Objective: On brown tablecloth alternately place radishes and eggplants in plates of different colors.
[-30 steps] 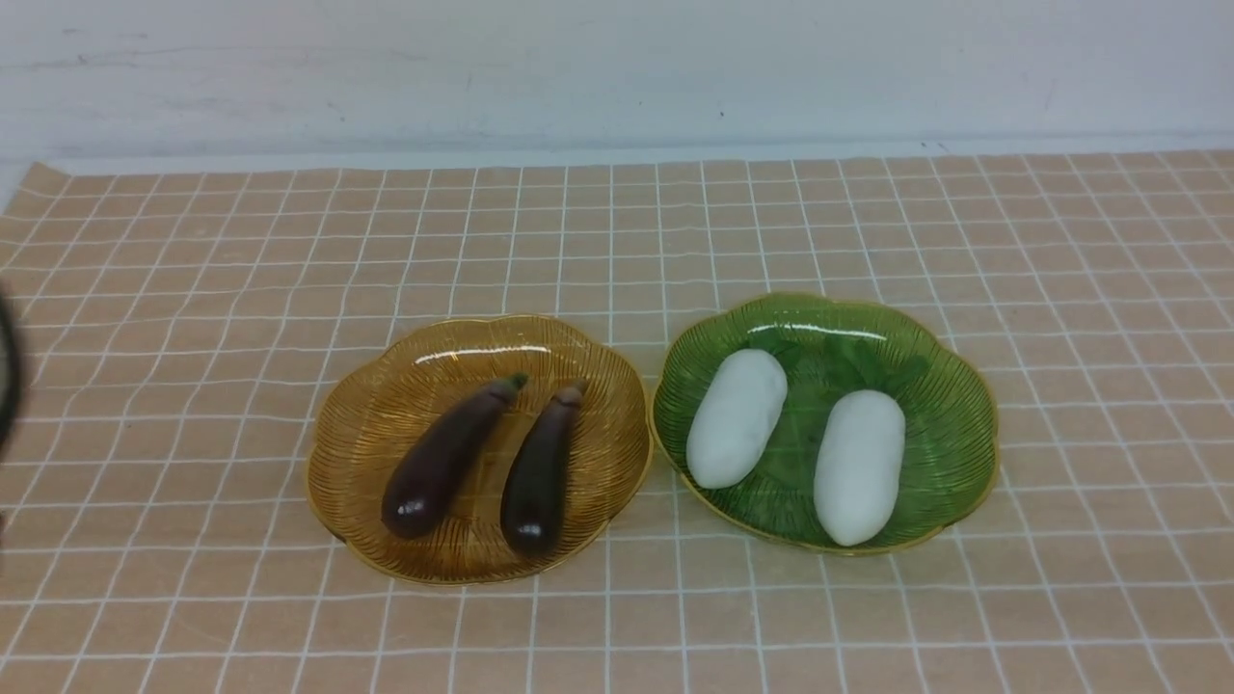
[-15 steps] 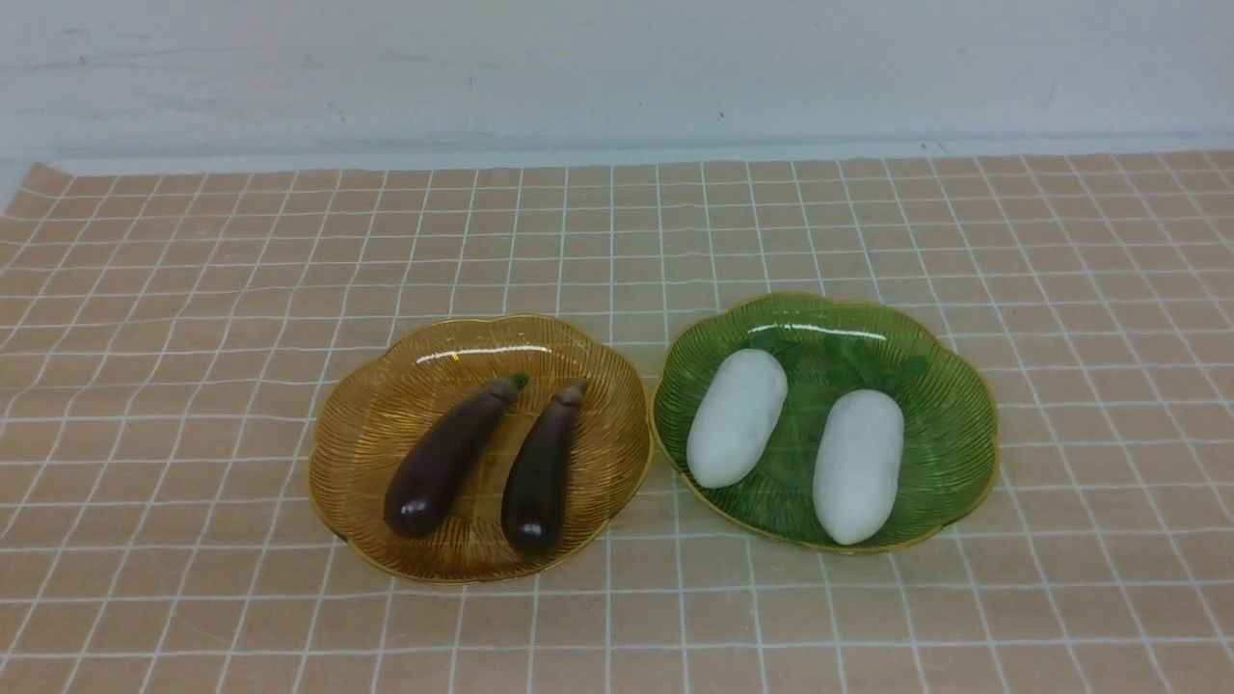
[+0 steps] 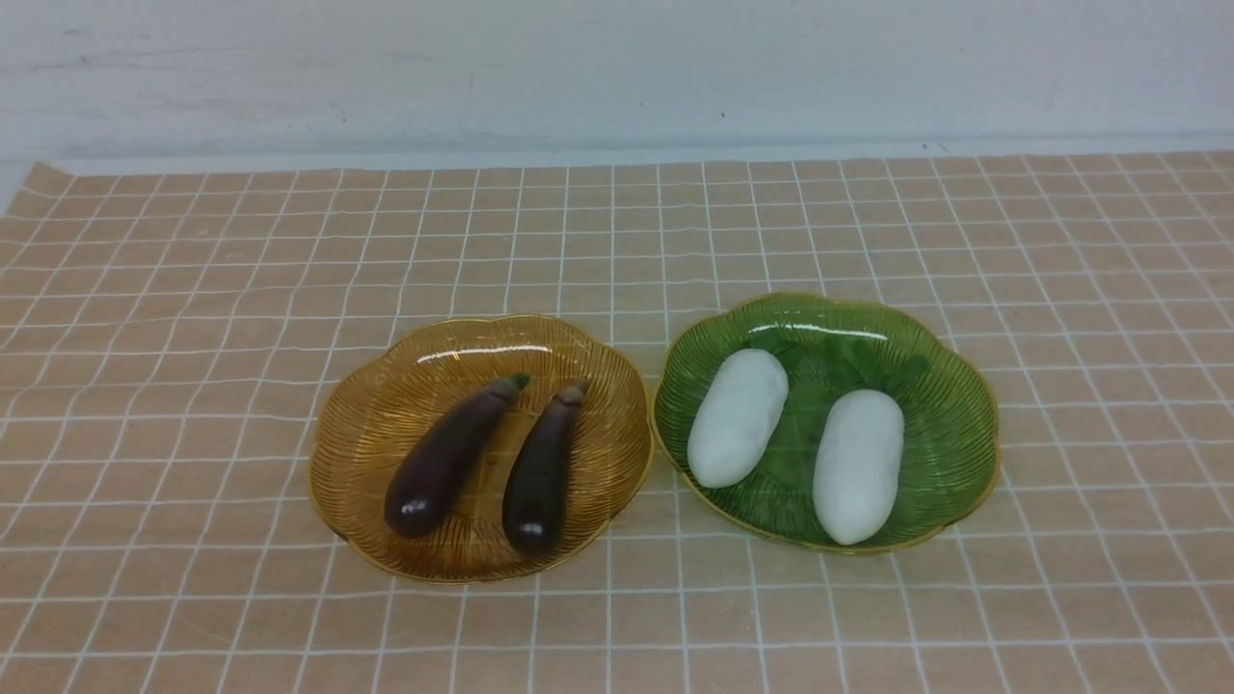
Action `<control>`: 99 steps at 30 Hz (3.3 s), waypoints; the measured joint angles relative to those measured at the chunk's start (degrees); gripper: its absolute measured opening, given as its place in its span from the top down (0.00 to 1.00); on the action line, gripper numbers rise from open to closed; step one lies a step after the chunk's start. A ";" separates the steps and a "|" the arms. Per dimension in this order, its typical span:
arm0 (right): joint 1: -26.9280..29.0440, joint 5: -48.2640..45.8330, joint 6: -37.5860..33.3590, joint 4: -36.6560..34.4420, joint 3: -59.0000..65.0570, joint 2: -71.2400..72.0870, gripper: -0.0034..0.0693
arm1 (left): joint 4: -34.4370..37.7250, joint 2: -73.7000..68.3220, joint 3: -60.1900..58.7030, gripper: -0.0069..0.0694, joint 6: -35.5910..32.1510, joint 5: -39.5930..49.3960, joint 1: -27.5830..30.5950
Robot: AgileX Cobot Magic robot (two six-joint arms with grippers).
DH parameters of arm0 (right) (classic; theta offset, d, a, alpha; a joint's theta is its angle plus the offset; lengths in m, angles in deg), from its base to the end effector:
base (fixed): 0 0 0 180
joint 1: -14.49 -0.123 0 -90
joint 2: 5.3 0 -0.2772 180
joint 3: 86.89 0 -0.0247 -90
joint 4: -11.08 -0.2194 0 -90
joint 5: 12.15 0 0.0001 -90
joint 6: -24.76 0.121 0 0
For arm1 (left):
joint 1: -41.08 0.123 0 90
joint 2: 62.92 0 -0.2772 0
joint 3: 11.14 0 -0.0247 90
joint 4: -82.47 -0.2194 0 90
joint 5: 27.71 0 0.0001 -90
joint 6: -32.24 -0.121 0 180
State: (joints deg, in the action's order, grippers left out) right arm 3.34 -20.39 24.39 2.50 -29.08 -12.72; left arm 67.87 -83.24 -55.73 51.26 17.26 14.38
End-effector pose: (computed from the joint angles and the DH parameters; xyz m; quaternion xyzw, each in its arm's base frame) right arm 0.0289 0.0083 0.3077 -0.0244 0.5970 0.1405 0.7895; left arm 0.0462 0.0009 0.2959 0.0763 0.8086 -0.1060 0.5736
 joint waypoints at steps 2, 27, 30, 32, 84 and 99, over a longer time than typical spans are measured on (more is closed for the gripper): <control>0.00 0.00 0.00 0.00 0.00 0.00 0.97 | 0.77 0.78 -0.86 0.91 -0.93 -1.34 1.00; 0.00 -0.47 0.00 0.00 0.00 0.00 0.97 | 16.75 13.05 -33.99 0.91 -20.54 -23.08 23.31; 0.00 -0.47 0.00 0.00 0.00 0.00 0.97 | 16.75 13.05 -33.99 0.91 -20.54 -23.08 23.31; 0.00 -0.47 0.00 0.00 0.00 0.00 0.97 | 16.75 13.05 -33.99 0.91 -20.54 -23.08 23.31; 12.17 -14.11 -1.45 8.57 20.72 0.00 0.97 | 16.75 13.05 -33.99 0.91 -20.65 -23.08 23.31; 12.17 -14.18 -1.45 8.57 20.72 0.00 0.97 | 16.75 13.05 -33.99 0.91 -20.65 -23.08 23.31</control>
State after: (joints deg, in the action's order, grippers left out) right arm 15.50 -34.57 22.94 11.08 -8.36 -12.72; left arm 84.61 -70.19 -89.72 30.61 -5.82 37.69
